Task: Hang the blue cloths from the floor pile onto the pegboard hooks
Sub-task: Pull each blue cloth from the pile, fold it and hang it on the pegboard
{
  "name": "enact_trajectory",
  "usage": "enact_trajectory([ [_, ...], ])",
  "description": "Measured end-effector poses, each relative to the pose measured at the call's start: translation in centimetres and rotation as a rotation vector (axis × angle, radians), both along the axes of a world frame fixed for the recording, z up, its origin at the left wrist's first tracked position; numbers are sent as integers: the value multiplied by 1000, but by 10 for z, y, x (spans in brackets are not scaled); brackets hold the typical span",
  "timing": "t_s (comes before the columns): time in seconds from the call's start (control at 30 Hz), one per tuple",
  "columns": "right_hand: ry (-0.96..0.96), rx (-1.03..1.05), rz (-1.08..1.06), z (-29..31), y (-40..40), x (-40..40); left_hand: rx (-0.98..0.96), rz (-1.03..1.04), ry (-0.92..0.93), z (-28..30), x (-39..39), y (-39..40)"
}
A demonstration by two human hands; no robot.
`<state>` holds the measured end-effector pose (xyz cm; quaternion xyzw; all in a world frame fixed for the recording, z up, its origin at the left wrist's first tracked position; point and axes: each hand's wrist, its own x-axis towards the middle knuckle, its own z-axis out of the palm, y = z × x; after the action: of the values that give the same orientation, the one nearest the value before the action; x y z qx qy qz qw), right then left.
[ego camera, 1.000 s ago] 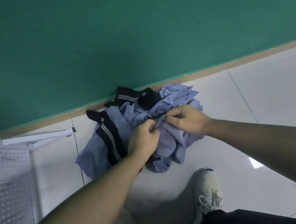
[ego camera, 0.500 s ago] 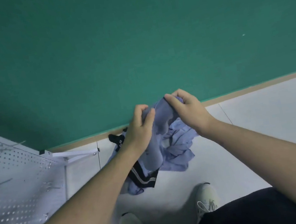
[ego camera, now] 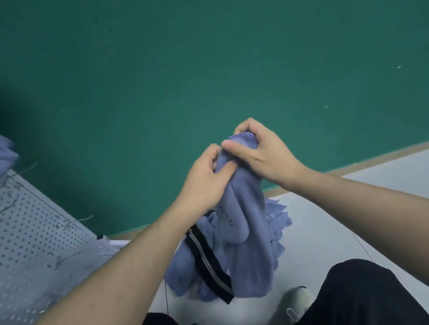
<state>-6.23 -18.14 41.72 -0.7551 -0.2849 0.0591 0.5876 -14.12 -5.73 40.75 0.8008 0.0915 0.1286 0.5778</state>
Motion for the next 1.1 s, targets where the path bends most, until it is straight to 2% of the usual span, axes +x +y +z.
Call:
enact_trajectory([
  [0.1, -11, -46, 58, 18, -13, -17, 96, 3, -23, 22, -15, -5],
  [0.23, -100, -82, 21, 49, -29, -31, 223, 16, 13, 46, -39, -10],
  [0.43, -225, -103, 60, 101, -52, -53, 271, 101, 23, 75, -71, -10],
  [0.6, -311, -88, -2, 137, -69, -64, 312, 180, 0, 95, -94, -2],
  [0.73, -356, -186, -53, 161, -79, -70, 367, 180, -38, 110, -110, -1],
  [1.1, -181, -145, -99, 190, -99, -78, 690, 76, 37, 130, -147, 5],
])
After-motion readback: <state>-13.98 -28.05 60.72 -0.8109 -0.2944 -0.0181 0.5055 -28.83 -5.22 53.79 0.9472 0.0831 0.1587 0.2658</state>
